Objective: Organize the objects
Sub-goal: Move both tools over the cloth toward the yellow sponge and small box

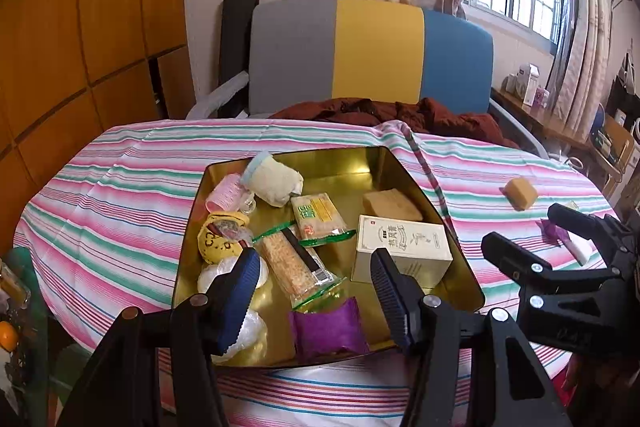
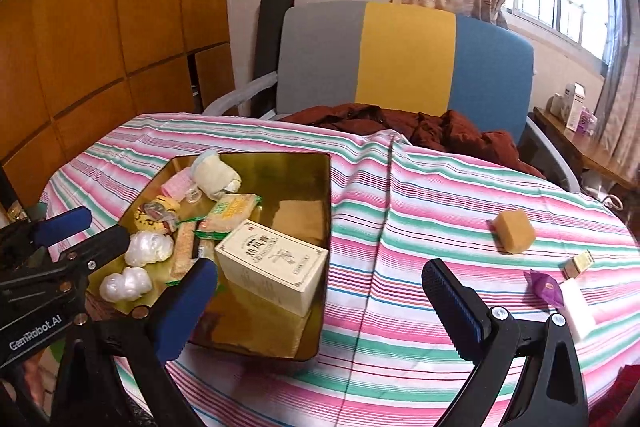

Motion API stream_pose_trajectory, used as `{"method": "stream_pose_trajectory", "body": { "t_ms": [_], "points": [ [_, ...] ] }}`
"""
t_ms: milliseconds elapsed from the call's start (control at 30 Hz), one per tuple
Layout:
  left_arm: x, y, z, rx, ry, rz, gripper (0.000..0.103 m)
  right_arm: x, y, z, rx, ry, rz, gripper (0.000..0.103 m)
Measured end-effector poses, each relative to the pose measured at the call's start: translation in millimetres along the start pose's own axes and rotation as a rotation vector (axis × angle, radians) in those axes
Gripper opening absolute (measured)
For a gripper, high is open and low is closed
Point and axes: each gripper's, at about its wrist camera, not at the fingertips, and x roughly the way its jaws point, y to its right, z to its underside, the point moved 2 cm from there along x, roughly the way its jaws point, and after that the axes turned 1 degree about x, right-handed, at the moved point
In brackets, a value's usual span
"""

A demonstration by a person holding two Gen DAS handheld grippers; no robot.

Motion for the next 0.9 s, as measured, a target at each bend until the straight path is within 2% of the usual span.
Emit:
{"method": "stream_pose_trajectory", "body": {
  "t_ms": [433, 900],
  "points": [
    [5.9, 24.6, -2.5, 0.084, -0.009, 0.034, 0.058, 8.6, 38.3, 11.4, 0.065, -0.043, 0.05, 0.103],
    [9.6, 68.0, -13.2, 0.173, -0.004, 0.109, 0.058, -2.3, 119.7, 9.0, 0.145, -0.05, 0.184, 0.103]
  ]
}}
